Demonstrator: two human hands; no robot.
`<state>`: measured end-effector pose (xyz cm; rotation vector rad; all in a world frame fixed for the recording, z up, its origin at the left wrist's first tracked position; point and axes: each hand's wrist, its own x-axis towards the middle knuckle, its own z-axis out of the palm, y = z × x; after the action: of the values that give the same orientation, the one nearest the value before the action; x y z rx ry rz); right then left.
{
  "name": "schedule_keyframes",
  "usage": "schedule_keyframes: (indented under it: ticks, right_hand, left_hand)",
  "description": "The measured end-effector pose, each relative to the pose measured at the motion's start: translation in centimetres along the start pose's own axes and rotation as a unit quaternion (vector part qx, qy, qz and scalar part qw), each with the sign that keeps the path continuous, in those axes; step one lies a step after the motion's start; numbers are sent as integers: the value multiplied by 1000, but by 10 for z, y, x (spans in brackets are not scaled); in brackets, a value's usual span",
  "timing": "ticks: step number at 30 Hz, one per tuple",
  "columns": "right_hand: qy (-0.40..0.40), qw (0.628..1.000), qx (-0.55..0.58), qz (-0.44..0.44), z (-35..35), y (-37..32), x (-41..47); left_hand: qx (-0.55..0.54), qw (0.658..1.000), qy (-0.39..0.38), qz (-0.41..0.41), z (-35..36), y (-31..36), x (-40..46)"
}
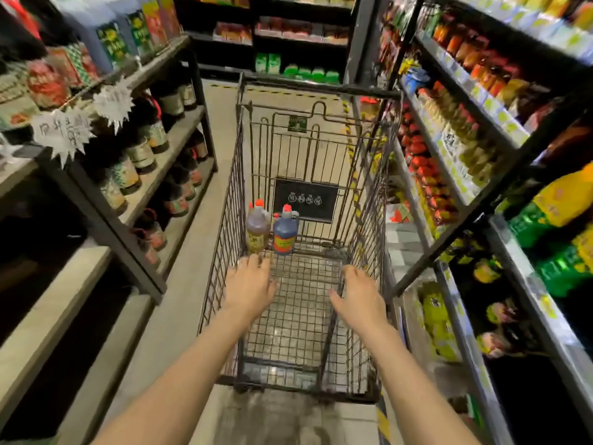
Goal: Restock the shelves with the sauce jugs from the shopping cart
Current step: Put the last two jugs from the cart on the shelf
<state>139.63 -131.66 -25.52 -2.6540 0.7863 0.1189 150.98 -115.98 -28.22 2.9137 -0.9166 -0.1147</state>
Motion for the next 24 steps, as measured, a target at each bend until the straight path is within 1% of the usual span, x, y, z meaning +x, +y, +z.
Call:
schedule_keyframes:
  ticks: [3, 6, 10, 13, 19, 24]
  right_hand:
    - [-27, 1000, 6, -9, 3, 11, 41]
    - [-49, 999, -6, -9, 11, 18, 85]
    - [-101, 995, -5, 17, 34, 18, 139]
    - [-120, 992, 5, 32, 59, 16, 180]
    - [-154, 986, 30, 50, 136, 12, 271]
    - [-133, 984, 102, 63, 212, 9, 326]
  left_hand:
    - [-1, 1000, -9, -26, 13, 6, 37]
    - [-33, 998, -11, -61, 27, 7, 75]
    - [-83, 990, 3, -113, 56, -4, 118]
    - [-114, 984, 4, -133, 88, -16, 151]
    - [-169, 967, -9, -189, 175, -54, 221]
    - [-238, 943, 13, -231, 244, -83, 263]
